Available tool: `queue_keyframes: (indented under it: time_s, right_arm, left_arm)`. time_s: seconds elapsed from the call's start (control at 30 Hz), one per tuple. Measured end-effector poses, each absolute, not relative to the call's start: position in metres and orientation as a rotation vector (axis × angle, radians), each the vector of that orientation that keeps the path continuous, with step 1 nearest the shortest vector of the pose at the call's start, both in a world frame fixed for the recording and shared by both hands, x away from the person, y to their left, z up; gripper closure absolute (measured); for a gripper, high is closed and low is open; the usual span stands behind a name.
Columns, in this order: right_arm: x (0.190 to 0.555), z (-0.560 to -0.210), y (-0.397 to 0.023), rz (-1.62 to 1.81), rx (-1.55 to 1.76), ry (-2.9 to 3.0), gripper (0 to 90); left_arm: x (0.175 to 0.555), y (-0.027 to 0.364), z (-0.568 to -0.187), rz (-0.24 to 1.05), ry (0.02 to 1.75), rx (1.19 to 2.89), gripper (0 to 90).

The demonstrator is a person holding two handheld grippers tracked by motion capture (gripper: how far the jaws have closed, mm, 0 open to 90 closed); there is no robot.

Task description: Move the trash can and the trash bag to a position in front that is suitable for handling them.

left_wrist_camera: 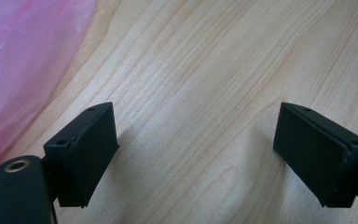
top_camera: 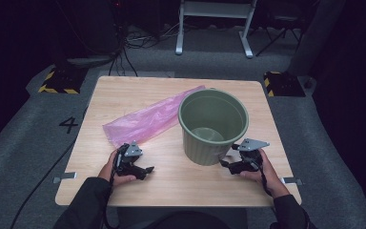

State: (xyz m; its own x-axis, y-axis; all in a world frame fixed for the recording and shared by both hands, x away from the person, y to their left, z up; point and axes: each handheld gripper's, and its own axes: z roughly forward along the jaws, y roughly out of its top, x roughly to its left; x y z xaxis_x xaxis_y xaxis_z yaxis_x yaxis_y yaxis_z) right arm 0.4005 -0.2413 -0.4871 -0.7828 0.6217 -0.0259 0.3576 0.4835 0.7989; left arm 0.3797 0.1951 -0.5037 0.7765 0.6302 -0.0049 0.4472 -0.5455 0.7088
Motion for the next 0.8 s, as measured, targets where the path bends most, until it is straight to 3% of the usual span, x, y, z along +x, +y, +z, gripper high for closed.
queue_keyframes:
  time_s: [0.8]
  right_arm:
    - [0.413,-0.490,-0.232,1.192,0.858,2.360,15.3]
  left_arm:
    - [0.381,0.196,-0.504,0.352,0.870,2.224,11.7]
